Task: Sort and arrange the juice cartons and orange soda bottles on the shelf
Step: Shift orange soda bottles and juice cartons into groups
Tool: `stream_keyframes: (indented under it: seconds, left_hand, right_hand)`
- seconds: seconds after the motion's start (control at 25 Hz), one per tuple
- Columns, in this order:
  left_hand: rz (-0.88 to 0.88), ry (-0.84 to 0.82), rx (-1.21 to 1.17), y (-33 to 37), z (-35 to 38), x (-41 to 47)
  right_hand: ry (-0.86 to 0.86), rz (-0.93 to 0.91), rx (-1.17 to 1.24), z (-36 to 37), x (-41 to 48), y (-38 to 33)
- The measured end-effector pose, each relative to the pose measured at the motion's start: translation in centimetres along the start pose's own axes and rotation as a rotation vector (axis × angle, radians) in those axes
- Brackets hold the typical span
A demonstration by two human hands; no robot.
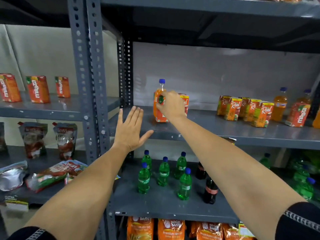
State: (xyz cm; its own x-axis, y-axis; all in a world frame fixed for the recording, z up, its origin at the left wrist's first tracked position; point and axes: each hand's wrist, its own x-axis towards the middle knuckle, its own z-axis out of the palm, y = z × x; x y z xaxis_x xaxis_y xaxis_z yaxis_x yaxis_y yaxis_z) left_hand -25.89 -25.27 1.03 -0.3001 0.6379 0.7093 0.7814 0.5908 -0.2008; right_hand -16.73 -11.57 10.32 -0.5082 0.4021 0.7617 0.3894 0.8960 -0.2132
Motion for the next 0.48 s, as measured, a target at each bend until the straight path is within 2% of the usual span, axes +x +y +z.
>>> stream_keyframes:
  seconds: [0.2,0.32,0.48]
  left_hand:
    - [0.013,0.009,-0.023,-0.6,0.4,-0.2]
    - [-0.002,0.014,-0.047,-0.5,0.8,-0.4]
    - [-0.024,0.021,-0.068,-0.4,0.9,-0.4]
  right_hand:
    - [-0.001,-0.008,-0.034,1.8,-0.5,-2.2]
    - [0.066,-0.017,-0.112,1.8,-0.3,-1.6]
    - [0.146,0.016,-0.073,0.3,1.6,-0.6]
